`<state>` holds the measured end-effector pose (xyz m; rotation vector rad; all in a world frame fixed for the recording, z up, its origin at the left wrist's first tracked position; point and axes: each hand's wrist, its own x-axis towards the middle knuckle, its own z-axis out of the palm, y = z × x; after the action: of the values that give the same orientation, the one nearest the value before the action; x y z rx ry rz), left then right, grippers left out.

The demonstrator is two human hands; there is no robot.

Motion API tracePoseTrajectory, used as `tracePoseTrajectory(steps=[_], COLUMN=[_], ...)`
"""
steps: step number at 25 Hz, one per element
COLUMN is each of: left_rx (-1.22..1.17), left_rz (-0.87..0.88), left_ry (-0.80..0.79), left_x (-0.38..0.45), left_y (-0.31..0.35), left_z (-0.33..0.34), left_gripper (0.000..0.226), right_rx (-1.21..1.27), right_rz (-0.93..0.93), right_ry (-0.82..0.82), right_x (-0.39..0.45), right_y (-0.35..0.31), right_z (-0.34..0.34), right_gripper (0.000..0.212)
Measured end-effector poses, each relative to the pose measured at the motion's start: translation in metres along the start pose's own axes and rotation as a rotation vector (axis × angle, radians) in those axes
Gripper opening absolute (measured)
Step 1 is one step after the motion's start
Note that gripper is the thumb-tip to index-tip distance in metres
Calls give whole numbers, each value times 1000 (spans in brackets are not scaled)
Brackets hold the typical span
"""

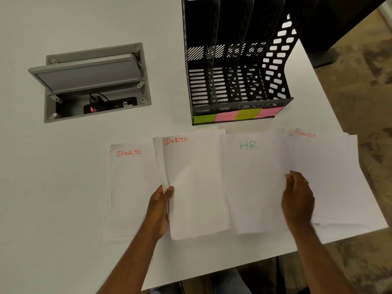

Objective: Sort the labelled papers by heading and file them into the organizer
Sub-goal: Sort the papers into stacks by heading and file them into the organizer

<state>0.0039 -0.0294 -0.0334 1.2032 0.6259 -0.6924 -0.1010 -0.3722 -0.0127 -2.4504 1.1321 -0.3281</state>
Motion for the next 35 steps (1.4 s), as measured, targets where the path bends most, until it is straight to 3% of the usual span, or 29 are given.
tracePoseTrajectory(steps=[5,7,9,11,13,15,17,21,27,35], left_rx=[10,2,-8,-16,-25,-26,-23,7,-24,-153], left_rz=[6,5,4,2,-2,-2,-10,10,75,81], left_ry=[2,6,14,5,-10,-31,-30,2,75,77], left_x=[-1,-3,-5,-7,-10,-13,-17,-27,-39,-33], left_y=[4,6,8,13,20,30,42,68,100,121], left_z=[-18,-28,-39,-50,-63,-77,-95,-143,-205,-252], left_gripper=[21,21,19,18,19,22,28,32,33,29], right_rx=[-130,-182,-102,193,422,465,451,403,243,100], right_rz=[59,120,55,10,80,117,122,165,80,-6], right_ry=[-79,-57,-37,-144,-362,-542,-589,-532,-343,-234], right_x=[10,5,-12,-42,-78,-106,-121,-132,-151,-172], right_y=[24,19,-4,-49,-103,-141,-161,-181,-198,-208], right_z=[7,11,18,31,49,70,89,114,132,140], right_gripper=[29,41,46,33,25,30,26,53,26,21])
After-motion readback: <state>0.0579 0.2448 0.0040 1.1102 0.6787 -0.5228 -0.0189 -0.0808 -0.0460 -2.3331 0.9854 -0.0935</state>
